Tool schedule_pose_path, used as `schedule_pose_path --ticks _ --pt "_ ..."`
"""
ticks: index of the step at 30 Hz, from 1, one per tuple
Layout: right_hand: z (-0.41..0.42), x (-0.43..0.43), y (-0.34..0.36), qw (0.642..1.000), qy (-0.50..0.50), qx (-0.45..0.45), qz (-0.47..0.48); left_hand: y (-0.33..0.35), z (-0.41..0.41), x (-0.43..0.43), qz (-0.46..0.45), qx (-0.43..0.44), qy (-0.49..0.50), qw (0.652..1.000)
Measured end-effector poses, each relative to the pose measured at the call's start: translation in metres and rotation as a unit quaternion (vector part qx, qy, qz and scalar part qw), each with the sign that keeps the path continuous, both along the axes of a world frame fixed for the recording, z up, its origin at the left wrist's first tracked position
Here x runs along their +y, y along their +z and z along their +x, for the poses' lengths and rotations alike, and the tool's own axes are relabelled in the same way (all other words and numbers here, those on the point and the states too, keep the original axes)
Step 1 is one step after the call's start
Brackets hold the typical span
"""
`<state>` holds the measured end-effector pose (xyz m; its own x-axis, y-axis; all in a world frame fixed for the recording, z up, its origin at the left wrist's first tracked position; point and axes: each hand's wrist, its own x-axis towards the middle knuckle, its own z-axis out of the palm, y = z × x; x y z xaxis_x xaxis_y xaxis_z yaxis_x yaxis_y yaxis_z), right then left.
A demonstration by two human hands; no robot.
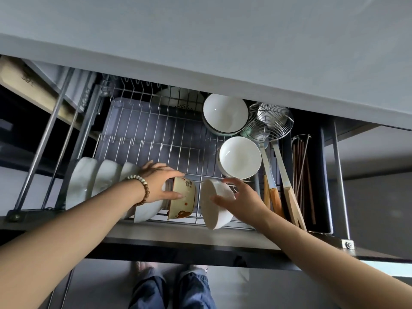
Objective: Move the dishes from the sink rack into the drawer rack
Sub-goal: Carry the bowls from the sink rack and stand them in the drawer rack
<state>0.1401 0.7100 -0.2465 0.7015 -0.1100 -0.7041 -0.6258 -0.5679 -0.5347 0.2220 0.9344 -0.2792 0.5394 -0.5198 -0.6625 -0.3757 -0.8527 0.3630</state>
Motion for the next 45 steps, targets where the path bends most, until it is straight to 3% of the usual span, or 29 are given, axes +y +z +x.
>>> schedule_pose_path --ticks 10,35,45 --pt "0.020 0.020 -0.013 0.998 -0.060 0.024 -0.012 -0.006 0.004 0.001 0.000 -0.024 -0.024 0.999" --pt "0.008 -0.002 -0.009 0.995 -0.010 0.063 -0.076 -0.014 0.003 -0.012 -0.037 -0.040 -0.007 0.999" --pt "0.018 0.007 -0.031 0.993 -0.072 0.098 0.002 -0.009 0.004 -0.017 -0.028 -0.025 -0.005 0.999"
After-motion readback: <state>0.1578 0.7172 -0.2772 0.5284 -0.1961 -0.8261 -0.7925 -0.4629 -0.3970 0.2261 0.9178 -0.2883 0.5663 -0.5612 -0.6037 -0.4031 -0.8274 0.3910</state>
